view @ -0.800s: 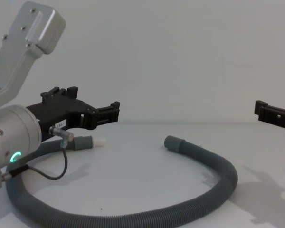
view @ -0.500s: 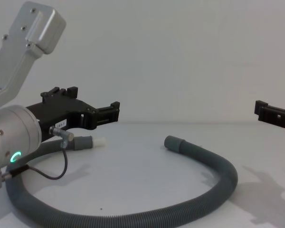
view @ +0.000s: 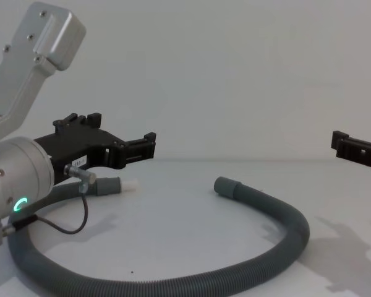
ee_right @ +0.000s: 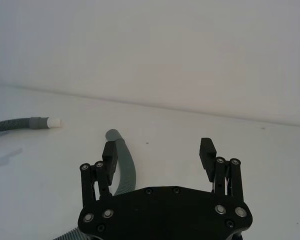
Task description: Use both hands to pick up one end of the pipe from the table, align the ends, and insert them.
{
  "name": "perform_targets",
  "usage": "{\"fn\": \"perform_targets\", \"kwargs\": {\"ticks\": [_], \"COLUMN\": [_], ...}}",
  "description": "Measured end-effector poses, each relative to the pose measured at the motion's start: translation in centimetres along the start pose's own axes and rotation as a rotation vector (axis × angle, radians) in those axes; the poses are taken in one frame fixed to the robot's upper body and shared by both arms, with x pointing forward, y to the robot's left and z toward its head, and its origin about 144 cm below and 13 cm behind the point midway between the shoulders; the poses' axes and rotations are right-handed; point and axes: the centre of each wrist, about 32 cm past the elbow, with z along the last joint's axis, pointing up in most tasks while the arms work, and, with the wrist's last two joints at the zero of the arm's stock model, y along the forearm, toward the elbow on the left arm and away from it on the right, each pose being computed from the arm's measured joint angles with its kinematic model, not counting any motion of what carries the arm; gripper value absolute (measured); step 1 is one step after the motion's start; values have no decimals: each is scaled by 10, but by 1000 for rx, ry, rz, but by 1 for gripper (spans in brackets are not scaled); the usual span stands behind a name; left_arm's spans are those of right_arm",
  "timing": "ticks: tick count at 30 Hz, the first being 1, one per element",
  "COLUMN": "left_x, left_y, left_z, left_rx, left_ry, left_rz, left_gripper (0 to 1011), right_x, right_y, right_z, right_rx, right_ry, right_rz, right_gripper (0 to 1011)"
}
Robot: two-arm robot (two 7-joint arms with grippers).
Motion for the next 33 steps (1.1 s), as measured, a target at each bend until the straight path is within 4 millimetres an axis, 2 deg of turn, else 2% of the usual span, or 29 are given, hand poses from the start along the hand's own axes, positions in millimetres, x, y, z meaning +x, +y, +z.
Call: {"fn": "perform_targets", "kwargs": {"ticks": [33], "left_x": [0], "left_y": [0], "left_z": [0], "left_rx": [0], "left_ry": [0], "left_rz": [0], "left_gripper": [1001], "right_x": [0], "right_y": [0], "right_z": [0], "right_rx": [0], "right_ry": [0], "right_rz": [0], "right_gripper": [1002]}}
